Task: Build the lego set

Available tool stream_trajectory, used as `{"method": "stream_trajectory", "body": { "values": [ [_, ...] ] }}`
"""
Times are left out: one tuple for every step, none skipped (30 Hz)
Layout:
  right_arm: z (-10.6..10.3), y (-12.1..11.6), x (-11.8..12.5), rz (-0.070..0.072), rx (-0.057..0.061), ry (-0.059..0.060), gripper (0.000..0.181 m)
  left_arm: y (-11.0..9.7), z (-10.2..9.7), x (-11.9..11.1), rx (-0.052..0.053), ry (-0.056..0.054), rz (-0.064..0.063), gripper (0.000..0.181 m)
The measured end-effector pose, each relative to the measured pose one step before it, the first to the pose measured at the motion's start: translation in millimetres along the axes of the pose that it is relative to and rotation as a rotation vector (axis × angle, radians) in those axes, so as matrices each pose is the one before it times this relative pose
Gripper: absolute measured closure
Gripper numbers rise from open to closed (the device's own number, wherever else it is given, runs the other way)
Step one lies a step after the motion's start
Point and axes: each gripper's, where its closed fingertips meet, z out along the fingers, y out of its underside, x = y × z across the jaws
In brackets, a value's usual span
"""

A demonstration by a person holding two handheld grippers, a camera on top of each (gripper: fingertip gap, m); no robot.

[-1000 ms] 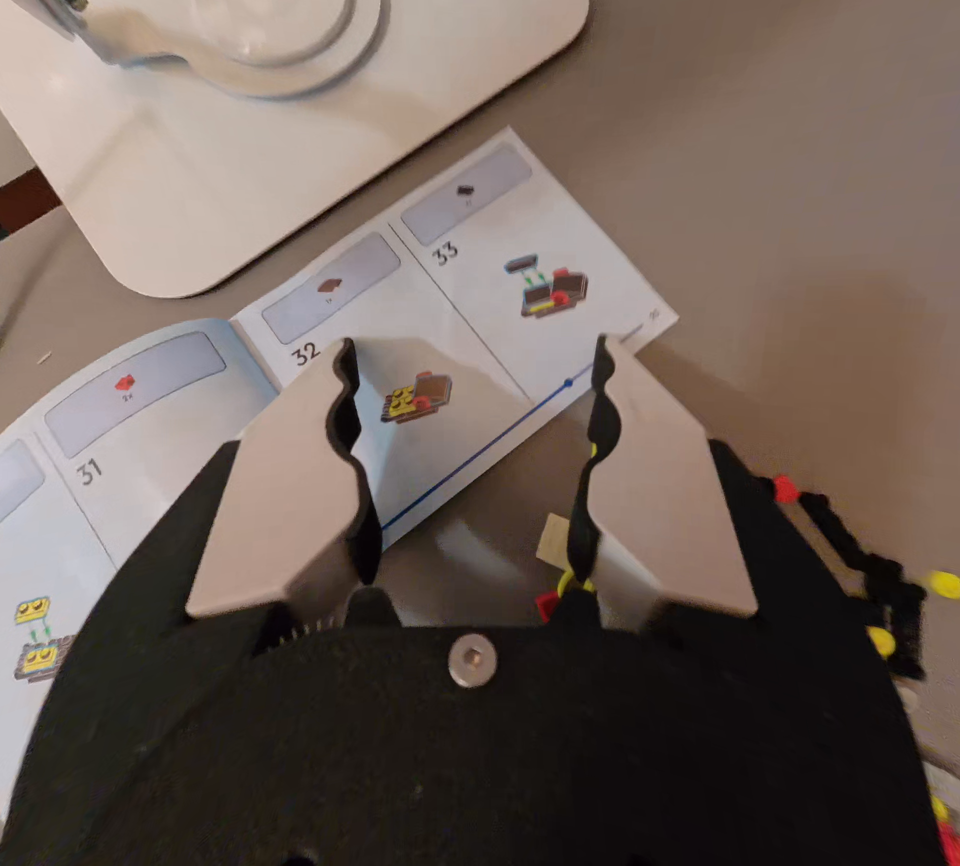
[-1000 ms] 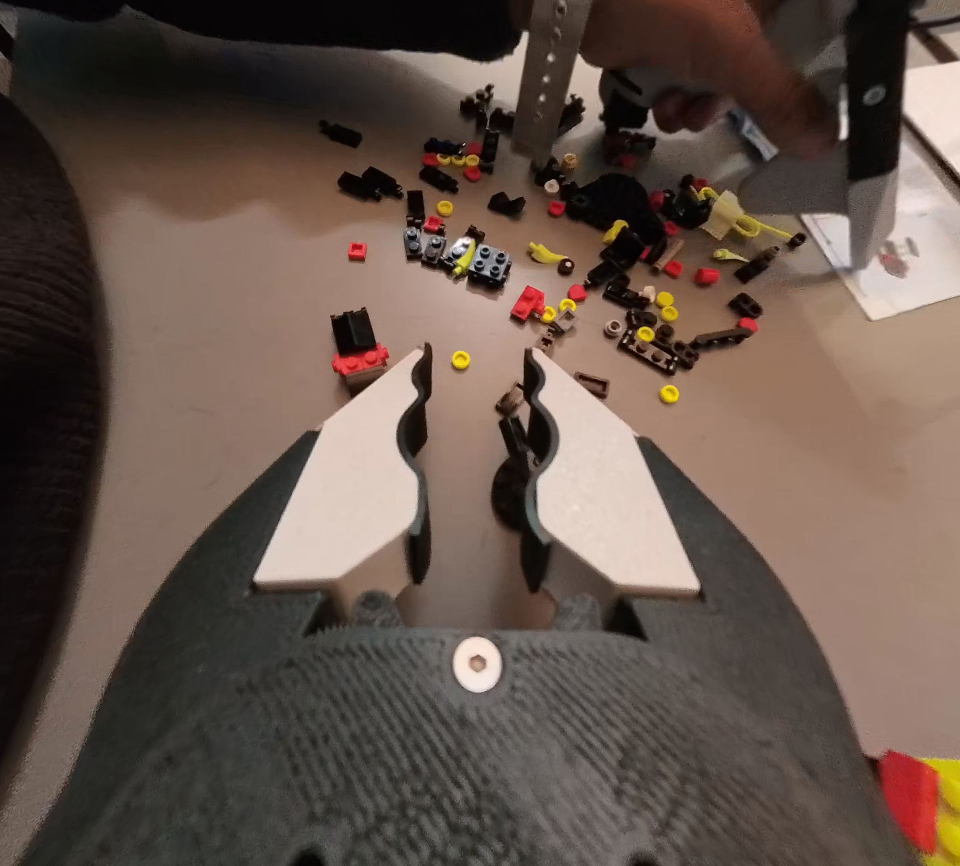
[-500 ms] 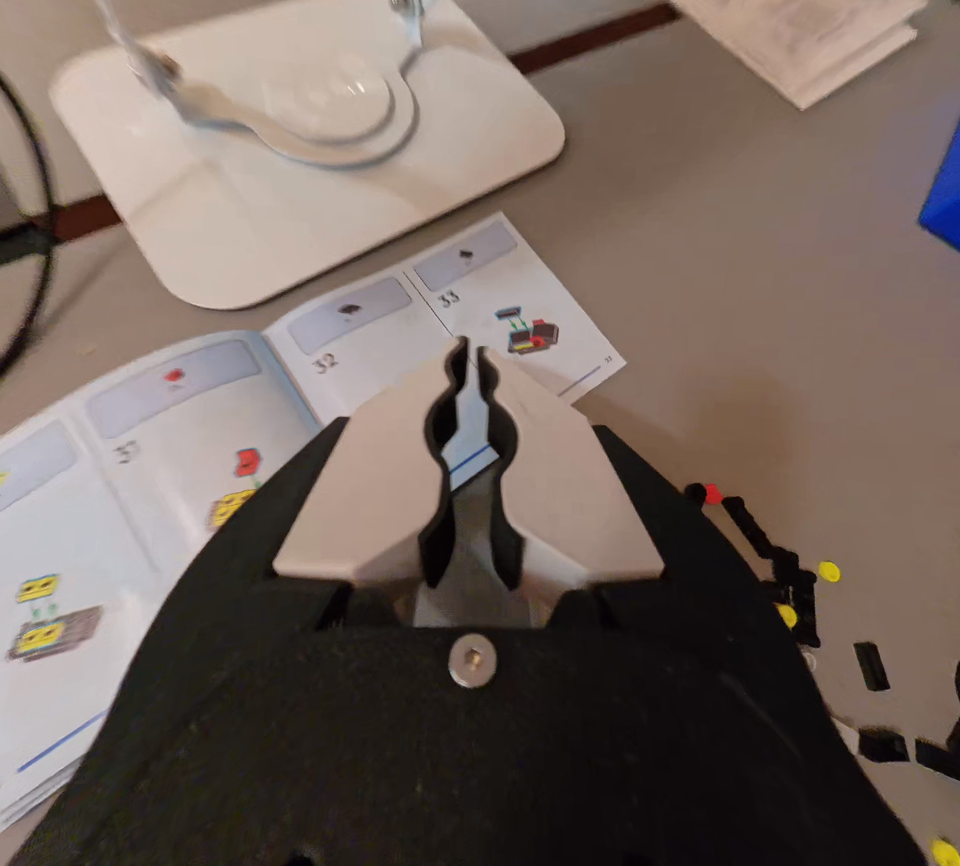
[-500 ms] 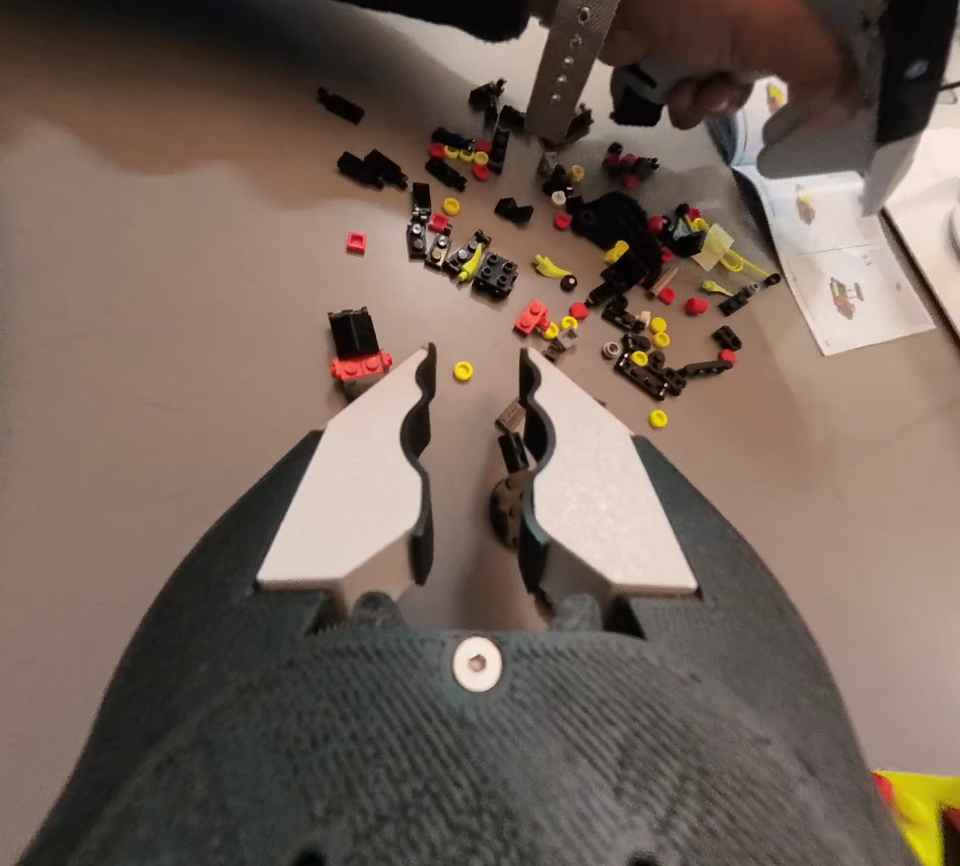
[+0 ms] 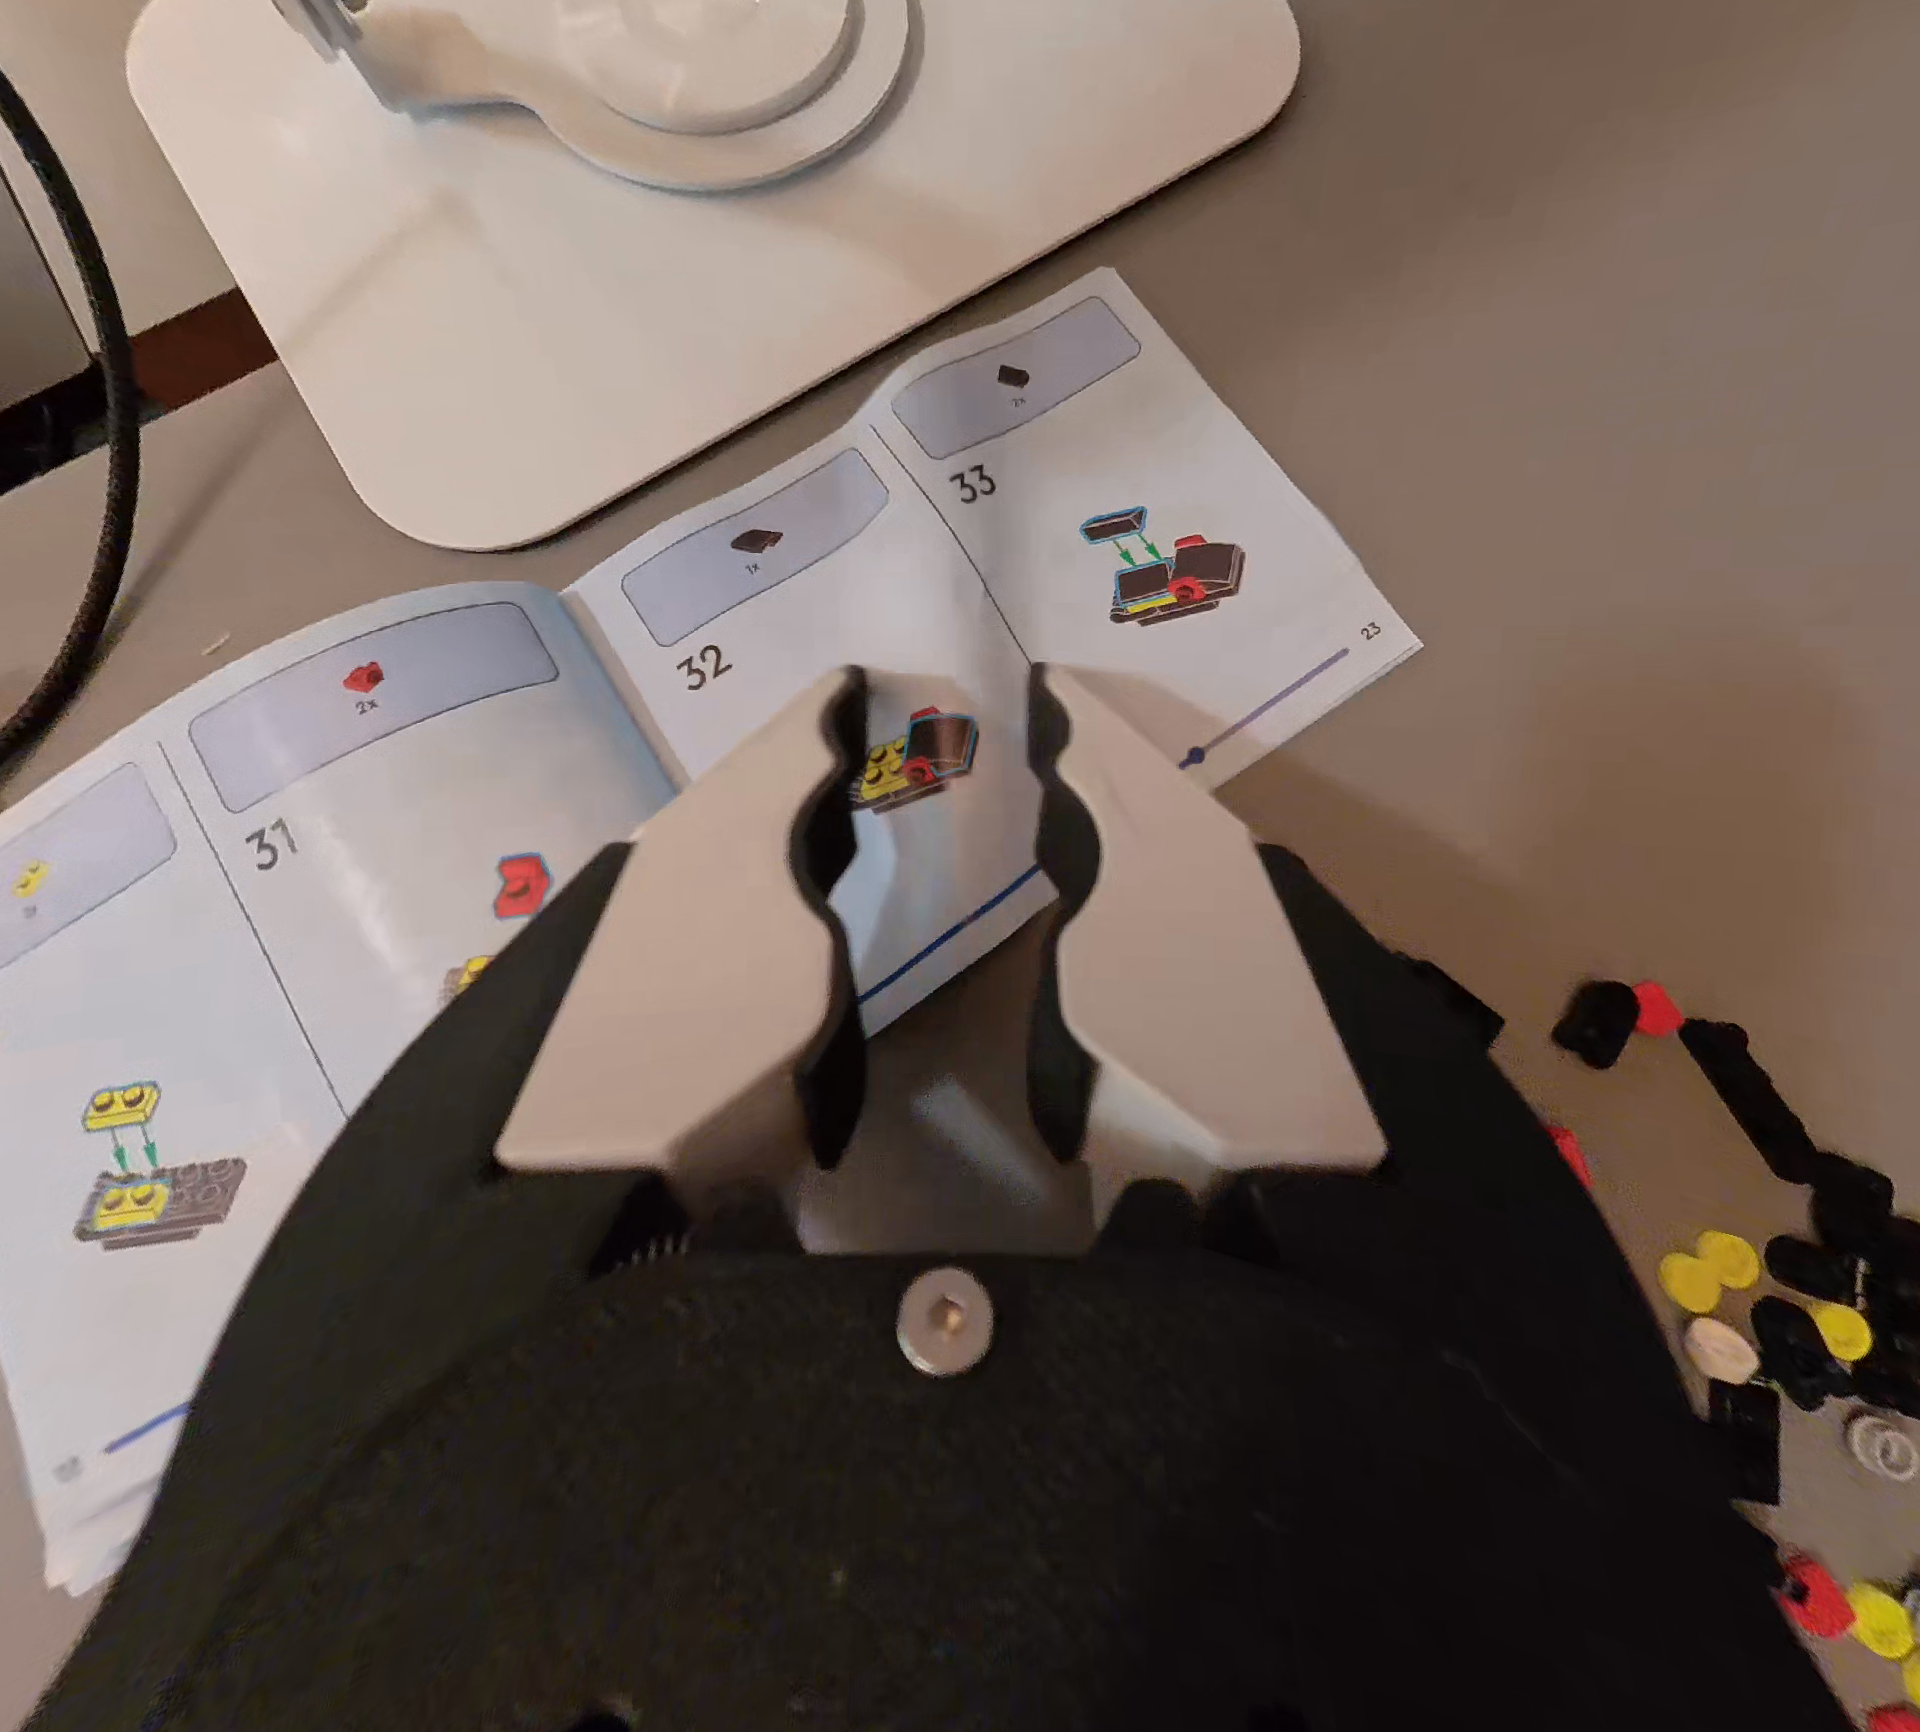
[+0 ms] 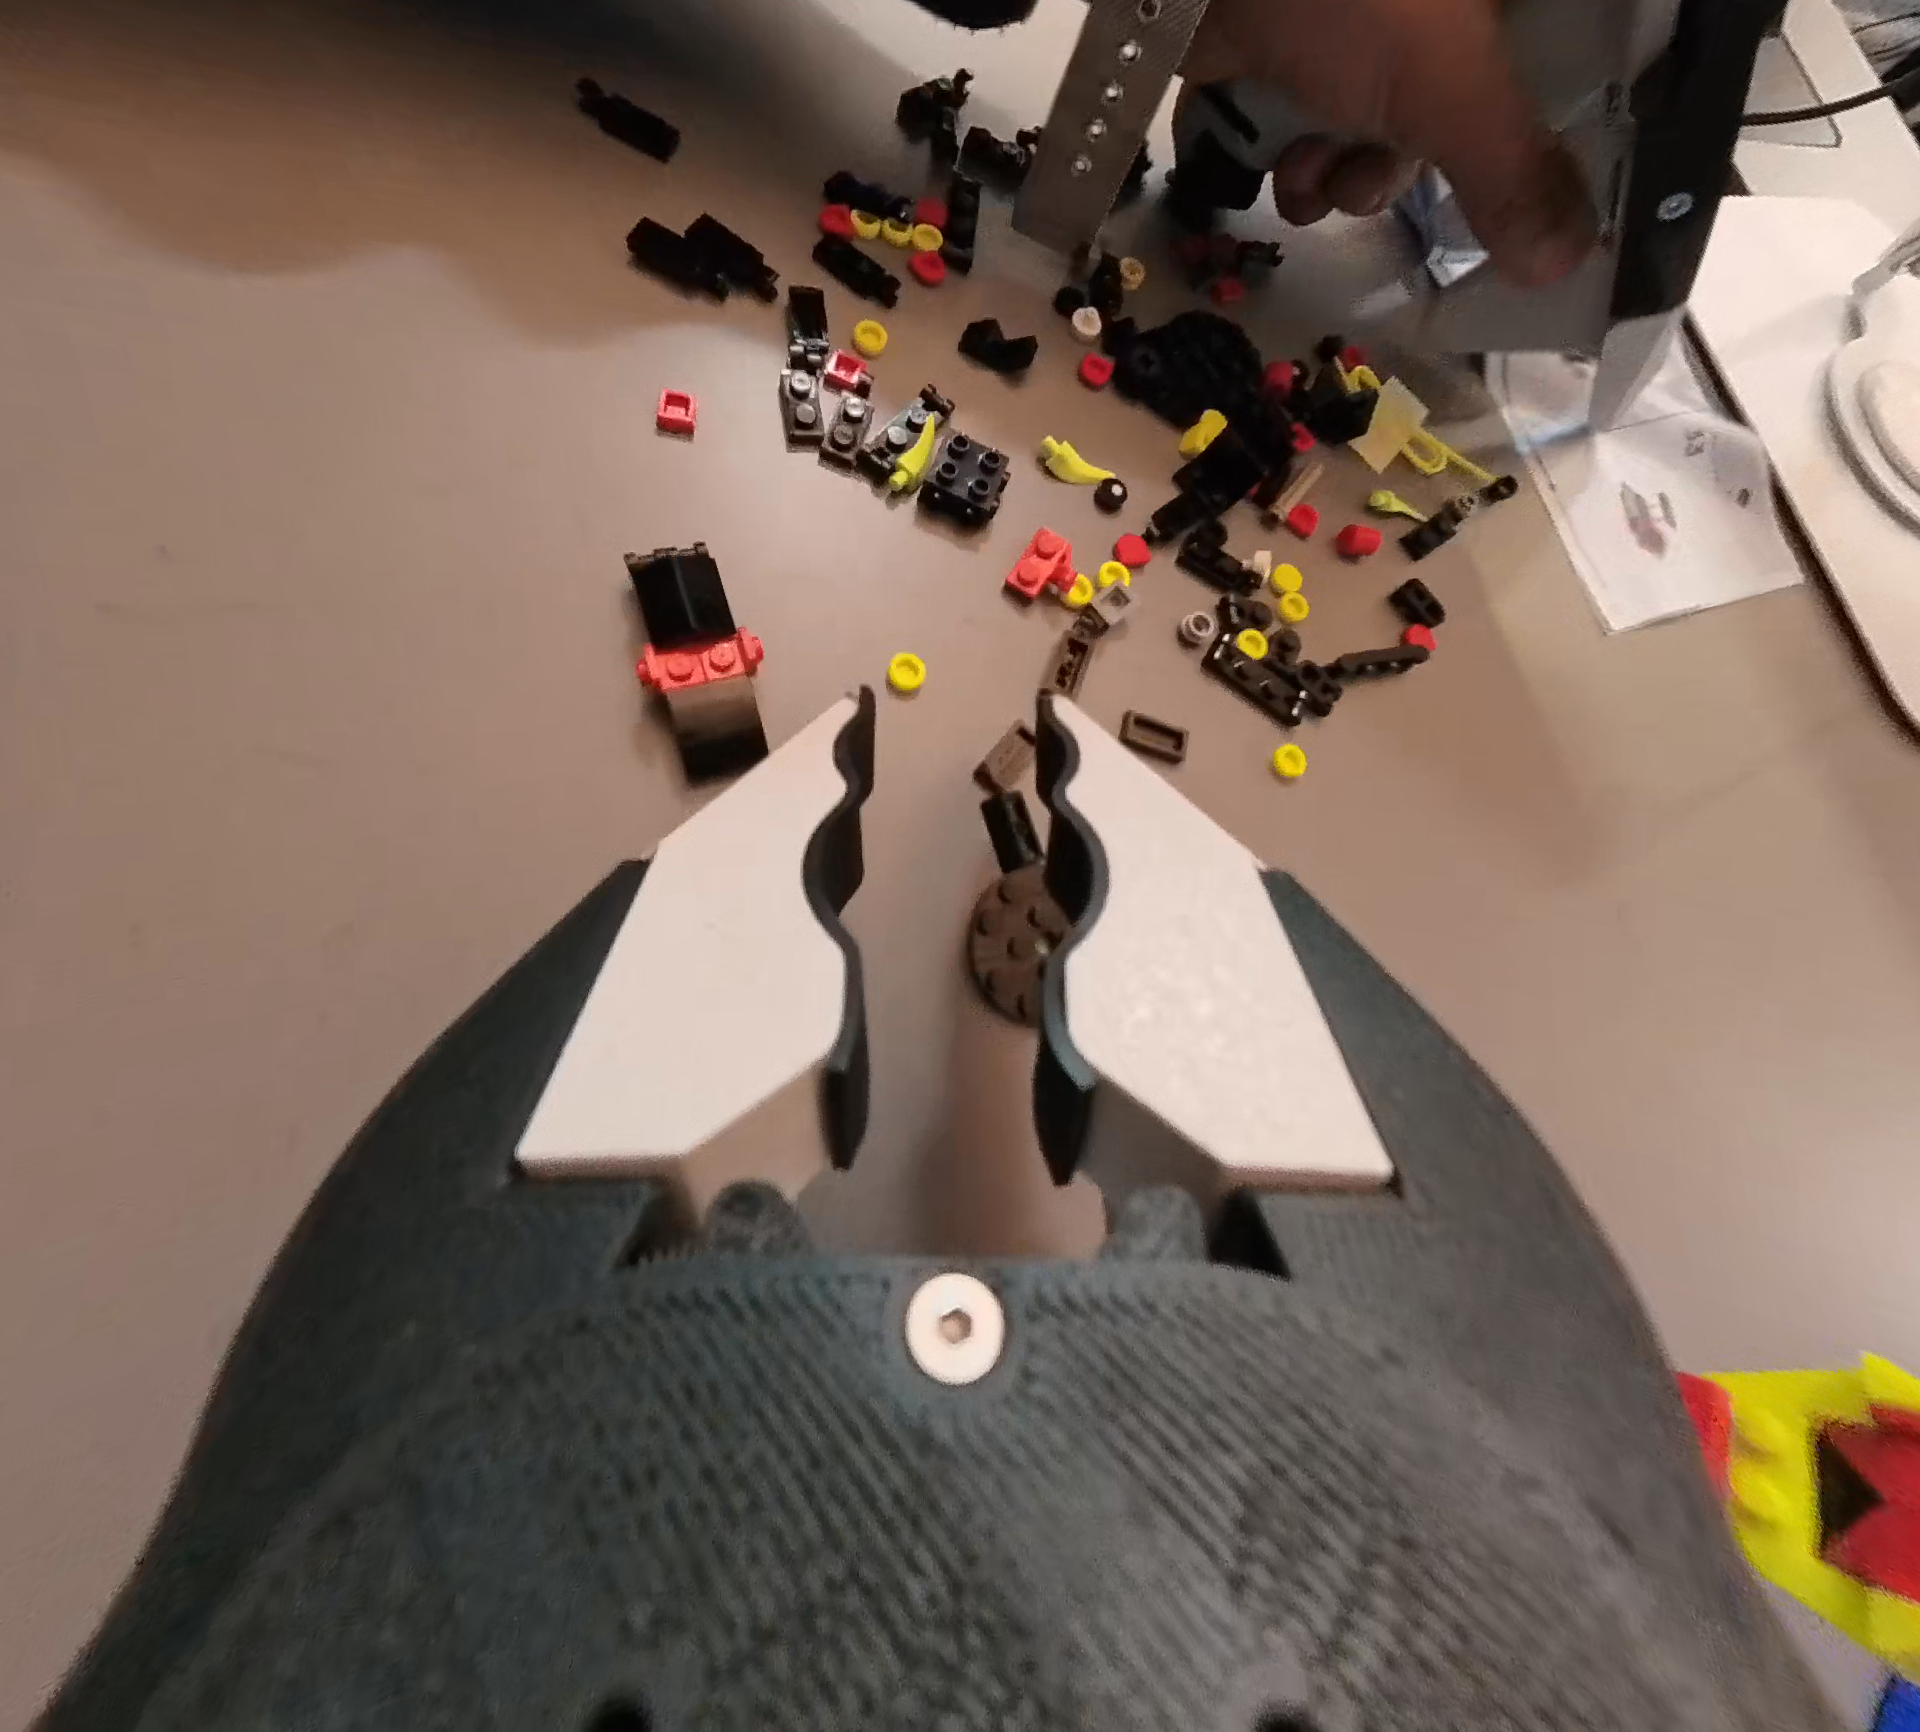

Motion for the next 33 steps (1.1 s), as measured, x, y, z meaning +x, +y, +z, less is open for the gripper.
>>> {"method": "stream_trajectory", "body": {
  "values": [
    [-0.81,0.77,0.35,0.0026,-0.0010,0.0016,0.152,-0.20,0.26,0.39,-0.0008,0.0012,0.0096,0.161],
    [-0.76,0.49,0.38,0.0025,0.0004,0.0016,0.152,-0.01,0.37,1.15,-0.0013,0.0040,0.0075,0.167],
    [-0.70,0.23,0.35,0.0017,0.0008,0.0017,0.152,-0.15,0.17,-1.33,-0.0010,-0.0134,0.0120,0.173],
    [-0.59,0.40,0.12,0.0008,-0.0005,0.0016,0.152,-0.28,0.15,-2.80,0.0002,-0.0202,0.0167,0.177],
    [-0.52,0.34,0.15,-0.0005,-0.0011,0.0021,0.152,-0.19,0.11,-2.17,0.0014,-0.0092,0.0063,0.180],
    [-0.64,0.08,0.02,-0.0020,0.0000,0.0029,0.152,-0.23,-0.44,0.44,0.0021,0.0138,-0.0141,0.181],
    [-0.78,-0.10,0.05,-0.0024,0.0002,0.0031,0.152,-0.65,-0.97,1.08,0.0065,0.0228,-0.0195,0.181],
    [-0.66,-0.30,-0.15,-0.0026,0.0001,0.0034,0.152,-0.82,-1.58,0.77,0.0071,0.0239,-0.0271,0.181],
    [-0.76,-0.56,-0.14,-0.0033,0.0008,0.0033,0.152,-1.51,-2.36,0.31,0.0104,0.0208,-0.0265,0.181],
    [-0.65,-0.81,-0.12,-0.0043,0.0020,0.0037,0.152,-2.36,-3.05,-0.35,0.0135,0.0149,-0.0230,0.181],
    [-0.38,-0.87,0.10,-0.0045,0.0021,0.0044,0.152,-3.77,-3.98,0.07,0.0221,0.0181,-0.0241,0.181],
    [-0.11,-1.04,0.50,-0.0042,0.0024,0.0056,0.152,-6.15,-5.00,2.17,0.0381,0.0340,-0.0288,0.181],
    [0.54,-1.57,1.58,-0.0034,0.0032,0.0097,0.153,-4.36,-4.94,-0.64,0.0272,0.0186,-0.0408,0.181],
    [1.27,-2.65,2.87,-0.0018,0.0066,0.0137,0.154,-3.83,-4.63,-0.33,0.0240,0.0246,-0.0444,0.181],
    [2.06,-4.59,4.70,0.0049,0.0113,0.0205,0.154,-5.06,-4.71,1.07,0.0353,0.0390,-0.0522,0.181],
    [2.75,-5.48,6.25,0.0159,0.0089,0.0254,0.156,-5.92,-5.23,1.76,0.0439,0.0496,-0.0596,0.181],
    [3.10,-6.62,6.80,0.0248,0.0098,0.0250,0.156,-5.26,-5.08,0.14,0.0415,0.0465,-0.0720,0.181],
    [3.60,-8.29,7.51,0.0303,0.0190,0.0272,0.156,-5.78,-5.04,1.44,0.0430,0.0654,-0.0876,0.181],
    [4.21,-9.62,8.20,0.0396,0.0249,0.0298,0.156,-5.69,-5.63,0.56,0.0404,0.0714,-0.1052,0.181],
    [5.27,-9.44,8.30,0.0480,0.0240,0.0279,0.155,-4.67,-6.00,-4.08,0.0318,0.0478,-0.1172,0.181],
    [6.60,-8.87,8.89,0.0529,0.0232,0.0301,0.153,-4.63,-6.02,-3.46,0.0294,0.0517,-0.1085,0.181],
    [8.26,-8.62,10.14,0.0534,0.0245,0.0351,0.152,-3.46,-5.70,-2.96,0.0217,0.0485,-0.0841,0.181],
    [10.83,-8.41,12.09,0.0485,0.0263,0.0434,0.152,-2.26,-4.84,-4.85,0.0129,0.0238,-0.0558,0.181],
    [13.64,-6.77,13.04,0.0416,0.0169,0.0485,0.150,-2.50,-3.81,-3.65,0.0143,0.0190,-0.0325,0.181],
    [15.81,-2.61,11.51,0.0287,-0.0075,0.0390,0.146,-2.61,-2.67,-1.61,0.0145,0.0198,-0.0270,0.181],
    [16.14,1.48,11.15,0.0230,-0.0314,0.0349,0.144,-2.38,-1.66,0.69,0.0107,0.0243,-0.0286,0.181],
    [15.54,2.87,9.89,0.0242,-0.0391,0.0220,0.141,-2.03,-0.90,3.47,0.0090,0.0347,-0.0258,0.181],
    [13.95,1.67,6.83,0.0272,-0.0298,-0.0024,0.136,-0.69,-0.42,4.30,0.0037,0.0344,-0.0190,0.181],
    [11.06,-1.87,3.23,0.0358,-0.0058,-0.0263,0.127,0.90,-0.03,1.75,-0.0038,0.0137,-0.0080,0.181],
    [7.82,-6.00,-0.13,0.0472,0.0178,-0.0433,0.118,1.03,-0.03,1.72,-0.0019,0.0107,0.0060,0.181],
    [5.17,-7.78,-0.89,0.0455,0.0275,-0.0393,0.114,1.05,0.29,1.72,-0.0024,0.0110,0.0047,0.181],
    [3.93,-8.71,1.38,0.0446,0.0313,-0.0186,0.112,1.04,0.43,1.26,-0.0035,0.0104,-0.0029,0.181],
    [3.66,-8.26,1.53,0.0507,0.0266,-0.0164,0.112,0.77,0.42,2.04,-0.0014,0.0151,-0.0058,0.181]
  ]
}}
